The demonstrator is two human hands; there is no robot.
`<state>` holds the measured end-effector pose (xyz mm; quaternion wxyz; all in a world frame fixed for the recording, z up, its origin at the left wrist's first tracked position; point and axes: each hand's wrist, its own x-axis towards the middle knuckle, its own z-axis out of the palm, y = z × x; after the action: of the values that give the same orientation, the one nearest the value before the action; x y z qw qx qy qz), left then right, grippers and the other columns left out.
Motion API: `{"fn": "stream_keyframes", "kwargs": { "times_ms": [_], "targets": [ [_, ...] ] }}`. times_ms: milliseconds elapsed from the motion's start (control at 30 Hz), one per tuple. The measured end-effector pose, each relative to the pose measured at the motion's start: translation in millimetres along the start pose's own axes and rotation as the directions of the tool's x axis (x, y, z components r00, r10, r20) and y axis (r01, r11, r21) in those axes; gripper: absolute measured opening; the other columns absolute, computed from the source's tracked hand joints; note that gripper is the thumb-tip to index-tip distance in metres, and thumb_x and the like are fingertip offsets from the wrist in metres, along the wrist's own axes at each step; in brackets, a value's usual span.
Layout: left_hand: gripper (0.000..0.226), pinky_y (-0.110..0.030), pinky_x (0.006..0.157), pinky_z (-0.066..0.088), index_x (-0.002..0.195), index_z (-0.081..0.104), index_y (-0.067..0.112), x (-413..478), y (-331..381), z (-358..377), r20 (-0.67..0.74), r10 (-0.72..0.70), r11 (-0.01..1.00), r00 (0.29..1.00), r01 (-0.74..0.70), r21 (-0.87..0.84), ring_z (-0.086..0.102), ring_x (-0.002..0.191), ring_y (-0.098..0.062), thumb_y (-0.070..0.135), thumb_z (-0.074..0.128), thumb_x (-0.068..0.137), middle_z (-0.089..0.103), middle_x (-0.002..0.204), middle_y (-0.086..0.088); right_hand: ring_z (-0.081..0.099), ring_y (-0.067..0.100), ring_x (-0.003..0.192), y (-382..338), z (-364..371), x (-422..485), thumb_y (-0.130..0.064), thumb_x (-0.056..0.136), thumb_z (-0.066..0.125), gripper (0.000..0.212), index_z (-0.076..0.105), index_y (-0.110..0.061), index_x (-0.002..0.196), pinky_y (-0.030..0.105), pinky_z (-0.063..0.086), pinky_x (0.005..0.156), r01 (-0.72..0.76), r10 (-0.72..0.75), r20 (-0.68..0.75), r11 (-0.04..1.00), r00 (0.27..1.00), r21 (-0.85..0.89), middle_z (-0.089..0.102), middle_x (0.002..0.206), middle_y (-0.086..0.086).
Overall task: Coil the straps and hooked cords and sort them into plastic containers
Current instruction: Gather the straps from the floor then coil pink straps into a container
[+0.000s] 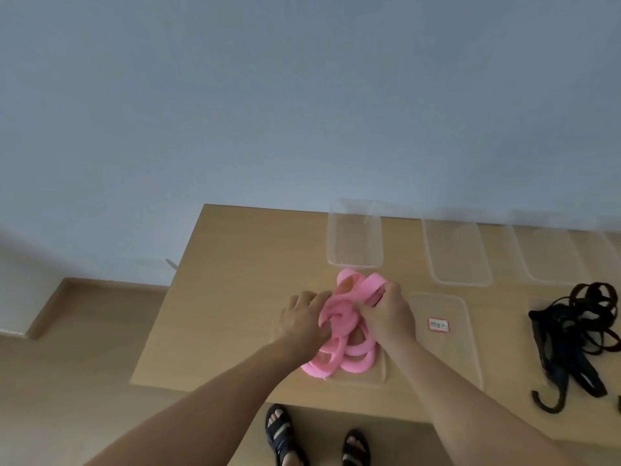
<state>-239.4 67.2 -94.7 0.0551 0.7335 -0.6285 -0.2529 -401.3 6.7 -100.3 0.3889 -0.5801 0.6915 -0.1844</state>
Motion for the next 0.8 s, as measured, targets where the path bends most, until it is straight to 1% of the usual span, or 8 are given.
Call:
{"fn": "stream_keyframes", "kwargs": {
  "times_ms": [100,200,267,400,467,567,667,800],
  "targets": [
    [0.050,-0.030,0.105,0.034,0.145,0.043,0.033,-6,-3,0,-0.014,0.144,0.981,0.989,-0.141,0.135,0.035,0.133,-0.019,0.037,0.051,0.096,0.040,0.146,0.005,0.060,0.022,0.077,-2,-2,-3,-0.046,0.081,0.069,0.038,0.052,-0.016,0.097,0.030,0.039,0.061,0.039,-0.044,-0.019,0.977,0.999,-0.211,0.062,0.087,-0.004],
    [0.047,-0.035,0.111,0.029,0.145,0.044,0.030,-11,0,1,0.116,0.180,0.953,0.977,-0.203,0.224,0.029,0.140,-0.020,0.040,0.044,0.099,0.035,0.154,0.005,0.063,0.023,0.082,-2,-7,-7,-0.058,0.088,0.056,0.037,0.061,-0.022,0.097,0.029,0.038,0.063,0.114,-0.087,0.082,0.893,0.993,-0.435,0.065,0.090,-0.004],
    [0.048,-0.038,0.112,0.030,0.146,0.042,0.028,-12,3,0,0.180,0.142,0.963,0.973,-0.178,0.204,0.028,0.141,-0.022,0.040,0.042,0.100,0.031,0.156,0.003,0.064,0.023,0.084,-2,-9,-7,-0.058,0.091,0.051,0.039,0.062,-0.021,0.097,0.029,0.040,0.064,0.160,-0.112,0.126,0.854,0.986,-0.495,0.067,0.093,-0.001],
    [0.054,-0.038,0.113,0.029,0.149,0.036,0.028,-21,12,-11,0.145,0.112,0.972,0.983,-0.139,0.187,0.023,0.144,-0.021,0.037,0.048,0.098,0.028,0.157,0.002,0.060,0.023,0.092,-11,-13,-17,-0.046,0.095,0.050,0.030,0.060,-0.018,0.097,0.032,0.045,0.069,0.340,-0.301,0.160,0.797,0.940,-0.499,0.063,0.098,0.002],
    [0.060,-0.038,0.114,0.027,0.152,0.028,0.028,-32,14,-18,0.079,0.084,0.983,0.993,-0.096,0.156,0.020,0.145,-0.020,0.038,0.050,0.097,0.025,0.159,0.002,0.053,0.024,0.105,-14,-15,-27,-0.040,0.095,0.050,0.027,0.059,-0.017,0.104,0.033,0.042,0.077,0.433,-0.406,0.181,0.706,0.896,-0.560,0.058,0.109,0.003],
    [0.063,-0.038,0.115,0.026,0.152,0.028,0.027,-52,9,-31,0.005,0.008,0.995,1.000,-0.008,0.096,0.018,0.147,-0.019,0.038,0.052,0.095,0.023,0.160,0.002,0.046,0.025,0.113,-25,-19,-38,-0.036,0.092,0.050,0.028,0.054,-0.019,0.114,0.034,0.039,0.084,0.430,-0.450,0.181,0.546,0.874,-0.719,0.051,0.120,0.002],
    [0.062,-0.040,0.116,0.025,0.152,0.030,0.026,-75,-1,-47,-0.061,-0.061,0.996,0.996,0.065,0.058,0.017,0.147,-0.019,0.038,0.052,0.096,0.024,0.160,0.001,0.046,0.025,0.114,-47,-19,-51,-0.039,0.089,0.052,0.034,0.055,-0.020,0.117,0.036,0.038,0.088,0.503,-0.527,0.208,0.512,0.824,-0.696,0.051,0.120,0.003],
    [0.063,-0.042,0.118,0.026,0.152,0.029,0.028,-117,-22,-66,-0.191,-0.174,0.984,0.966,0.177,0.003,0.018,0.148,-0.020,0.040,0.053,0.095,0.025,0.160,0.002,0.041,0.025,0.123,-83,-1,-85,-0.040,0.089,0.054,0.041,0.054,-0.019,0.124,0.038,0.035,0.098,0.732,-0.688,0.316,0.468,0.654,-0.496,0.051,0.129,0.003]
  ]
}}
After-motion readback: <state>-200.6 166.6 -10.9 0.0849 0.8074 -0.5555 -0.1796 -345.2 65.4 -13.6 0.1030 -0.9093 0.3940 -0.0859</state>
